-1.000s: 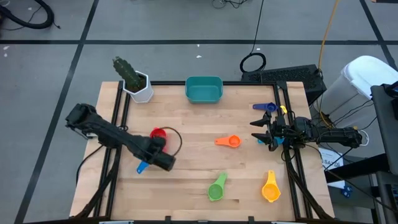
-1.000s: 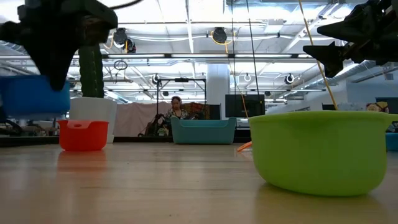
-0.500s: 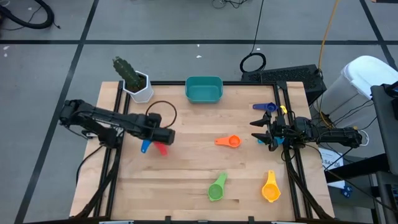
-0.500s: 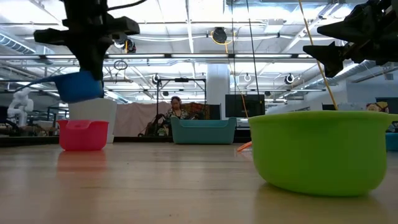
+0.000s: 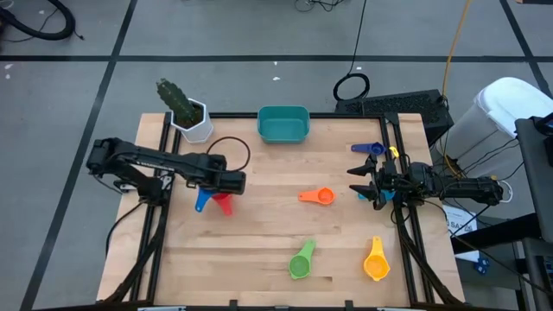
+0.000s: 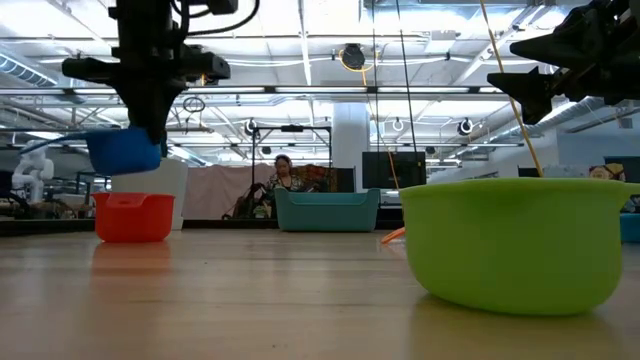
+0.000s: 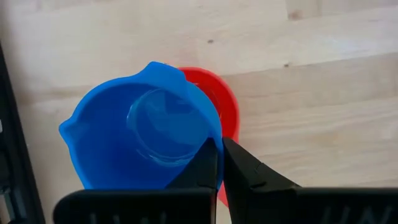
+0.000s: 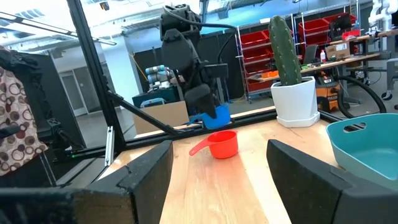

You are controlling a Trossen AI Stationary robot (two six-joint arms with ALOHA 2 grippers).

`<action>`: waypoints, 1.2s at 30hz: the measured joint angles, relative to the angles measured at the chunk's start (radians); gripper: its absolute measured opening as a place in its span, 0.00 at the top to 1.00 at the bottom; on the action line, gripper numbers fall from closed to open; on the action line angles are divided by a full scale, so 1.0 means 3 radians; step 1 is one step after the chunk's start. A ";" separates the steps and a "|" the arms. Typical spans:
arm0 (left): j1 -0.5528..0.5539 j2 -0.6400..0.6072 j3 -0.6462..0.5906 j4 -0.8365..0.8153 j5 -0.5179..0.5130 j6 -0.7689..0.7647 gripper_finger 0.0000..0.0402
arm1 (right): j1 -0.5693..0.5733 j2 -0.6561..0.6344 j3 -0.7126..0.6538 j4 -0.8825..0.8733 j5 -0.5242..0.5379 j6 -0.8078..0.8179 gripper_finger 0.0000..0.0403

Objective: Nest measuring cups in basket
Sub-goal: Stack the blue measuring cup on the red measuring cup

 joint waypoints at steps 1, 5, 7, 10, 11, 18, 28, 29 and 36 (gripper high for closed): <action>0.0011 0.0036 0.0000 0.0001 0.0036 0.0002 0.98 | -0.0001 -0.0001 0.0001 0.0001 0.0000 0.0001 0.38; 0.0038 0.0157 -0.0001 0.0041 0.0079 0.0020 0.97 | 0.0001 0.0000 0.0001 0.0001 0.0000 -0.0001 0.38; 0.0056 0.0187 -0.0001 0.0073 0.0078 0.0070 0.94 | -0.0001 -0.0001 0.0001 0.0002 0.0000 -0.0001 0.38; 0.0076 0.0222 -0.0001 0.0166 0.0079 0.0186 0.90 | 0.0000 -0.0001 0.0000 0.0000 0.0000 0.0000 0.38; 0.0076 0.0226 -0.0001 0.0204 0.0079 0.0236 0.90 | 0.0000 -0.0001 0.0001 0.0000 0.0000 0.0001 0.38; 0.0076 0.0237 -0.0001 0.0291 0.0079 0.0393 0.88 | -0.0001 -0.0001 0.0001 0.0000 0.0000 0.0000 0.38; 0.0068 0.0236 -0.0001 0.0241 0.0150 0.0622 0.84 | -0.0001 -0.0001 0.0001 -0.0001 0.0000 0.0000 0.38; 0.0065 0.0236 -0.0001 0.0238 0.0156 0.0635 0.82 | 0.0001 -0.0001 0.0001 -0.0001 0.0000 0.0001 0.38; 0.0026 0.0236 -0.0001 0.0233 0.0169 0.0691 0.62 | -0.0001 -0.0001 0.0000 -0.0001 0.0000 0.0000 0.38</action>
